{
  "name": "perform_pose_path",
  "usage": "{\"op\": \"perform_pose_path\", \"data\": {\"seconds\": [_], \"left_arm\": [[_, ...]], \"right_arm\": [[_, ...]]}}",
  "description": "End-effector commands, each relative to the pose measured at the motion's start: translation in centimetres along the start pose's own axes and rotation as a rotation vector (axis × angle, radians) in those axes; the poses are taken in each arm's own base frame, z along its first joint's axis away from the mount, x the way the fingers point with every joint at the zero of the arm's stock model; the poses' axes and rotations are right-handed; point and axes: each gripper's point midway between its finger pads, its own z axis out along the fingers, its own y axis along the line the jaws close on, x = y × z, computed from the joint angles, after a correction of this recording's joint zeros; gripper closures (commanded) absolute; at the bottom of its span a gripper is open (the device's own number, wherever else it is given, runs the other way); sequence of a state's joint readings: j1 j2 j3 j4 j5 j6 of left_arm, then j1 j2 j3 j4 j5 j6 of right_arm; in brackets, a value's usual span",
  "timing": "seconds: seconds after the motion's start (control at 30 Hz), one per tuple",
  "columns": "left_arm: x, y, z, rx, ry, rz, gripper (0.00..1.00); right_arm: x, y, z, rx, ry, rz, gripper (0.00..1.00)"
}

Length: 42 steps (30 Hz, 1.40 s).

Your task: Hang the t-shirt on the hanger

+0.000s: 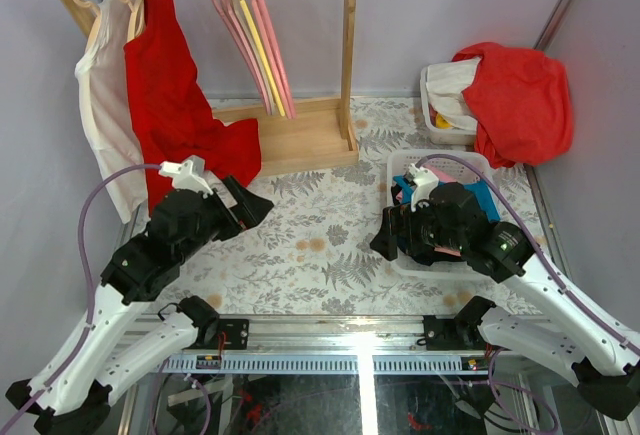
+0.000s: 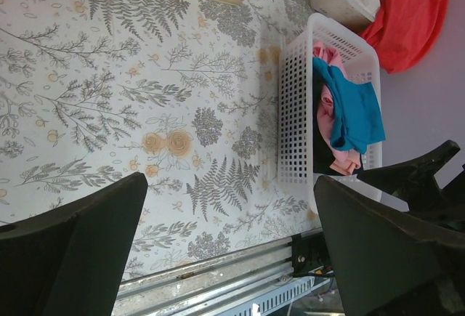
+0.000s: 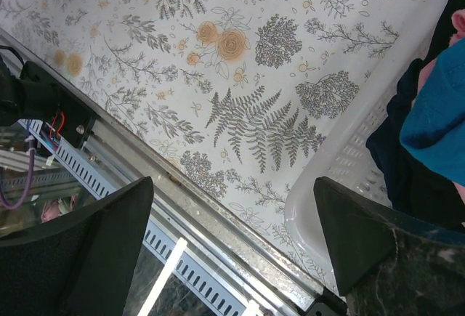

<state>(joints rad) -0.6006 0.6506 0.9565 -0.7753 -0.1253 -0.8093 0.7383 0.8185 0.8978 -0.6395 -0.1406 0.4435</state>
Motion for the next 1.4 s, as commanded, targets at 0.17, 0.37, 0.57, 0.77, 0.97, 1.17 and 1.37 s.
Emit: {"op": "perform_pose_path", "data": {"seconds": [0.17, 0.37, 0.57, 0.77, 0.97, 1.17, 1.37], "left_arm": [[0.4, -2.1, -0.1, 0.138, 0.012, 0.071, 0.00], [0.8, -1.9, -0.9, 0.160, 0.022, 0.098, 0.00], [1.4, -1.7, -1.0, 0.170, 0.036, 0.084, 0.00], [1.2, -1.6, -0.3, 0.164, 0.014, 0.073, 0.00], [0.5, -2.1, 0.7, 0.149, 0.001, 0.075, 0.00], [0.1, -1.9, 0.9, 0.127, -0.009, 0.072, 0.00], [0.1, -1.8, 0.8, 0.115, -0.007, 0.071, 0.00]], "right_arm": [[-2.5, 0.2, 0.3, -0.003, -0.117, 0.004, 0.01], [-3.6, 0.7, 0.8, -0.012, -0.130, 0.024, 0.01], [-3.9, 0.7, 1.2, -0.003, -0.125, 0.050, 0.01], [-3.4, 0.2, 1.2, 0.018, -0.108, 0.029, 0.01], [-3.6, 0.6, 1.0, -0.005, -0.116, 0.005, 0.01], [-3.5, 1.4, 1.6, -0.059, -0.119, 0.009, 0.01], [-3.4, 1.6, 1.6, -0.075, -0.121, 0.012, 0.01]]}}
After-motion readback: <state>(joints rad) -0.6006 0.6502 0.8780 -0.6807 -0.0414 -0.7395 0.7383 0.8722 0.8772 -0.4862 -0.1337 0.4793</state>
